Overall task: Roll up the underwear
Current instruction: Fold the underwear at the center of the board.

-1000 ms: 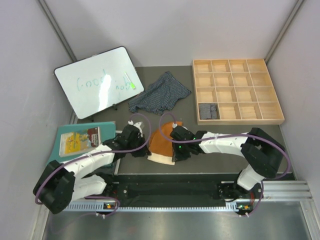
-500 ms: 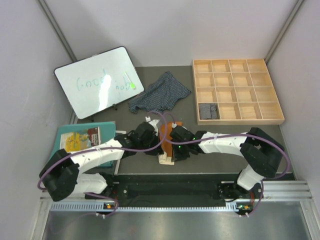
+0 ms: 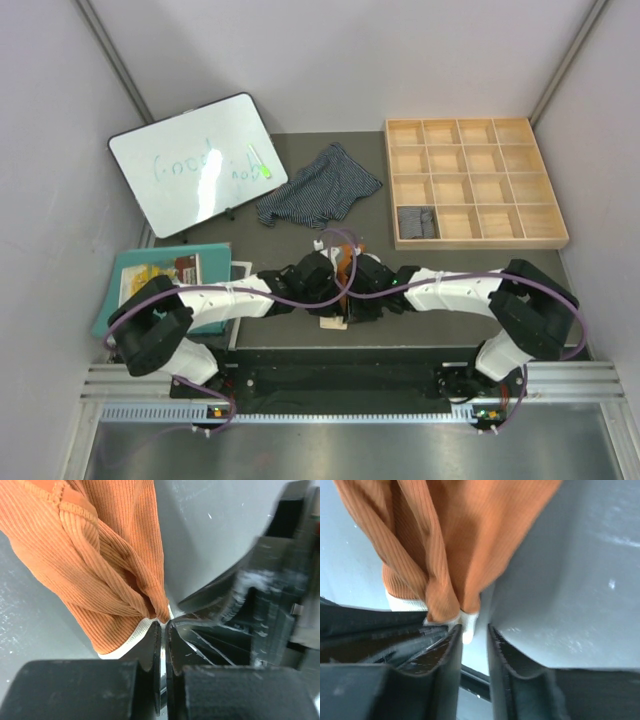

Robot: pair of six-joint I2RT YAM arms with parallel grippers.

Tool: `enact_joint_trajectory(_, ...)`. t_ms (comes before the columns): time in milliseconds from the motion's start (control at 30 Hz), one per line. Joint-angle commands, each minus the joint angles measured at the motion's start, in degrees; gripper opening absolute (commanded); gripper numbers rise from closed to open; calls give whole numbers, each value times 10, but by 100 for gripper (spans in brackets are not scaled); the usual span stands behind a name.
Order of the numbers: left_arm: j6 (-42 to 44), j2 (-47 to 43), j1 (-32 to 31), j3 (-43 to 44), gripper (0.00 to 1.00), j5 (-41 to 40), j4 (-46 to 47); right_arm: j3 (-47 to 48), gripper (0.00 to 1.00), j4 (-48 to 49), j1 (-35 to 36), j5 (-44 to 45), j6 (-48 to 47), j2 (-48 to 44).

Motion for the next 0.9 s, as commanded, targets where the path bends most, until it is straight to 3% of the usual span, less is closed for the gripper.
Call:
enact_joint_trajectory(0,-13,15,-9,0,0,-31,23,-26,30,-32,8,56,-4,-36)
enact_joint_trajectory(267,-16,21,-14,-18,0,-22,25,-39,45,-67,8,72,13,-102)
enact_joint_trajectory(433,-12,-15,-15,-60,0,-15,38,-61,50,-12,-21,65,24,-138)
enact_joint_trajectory(700,-5,-50,-15,-142,0,15,124,-57,52,92,-83,30,-8,-144)
enact_joint_trajectory(867,4,-73,-15,-183,0,11,155,-5,53,128,-101,-2,-35,-87)
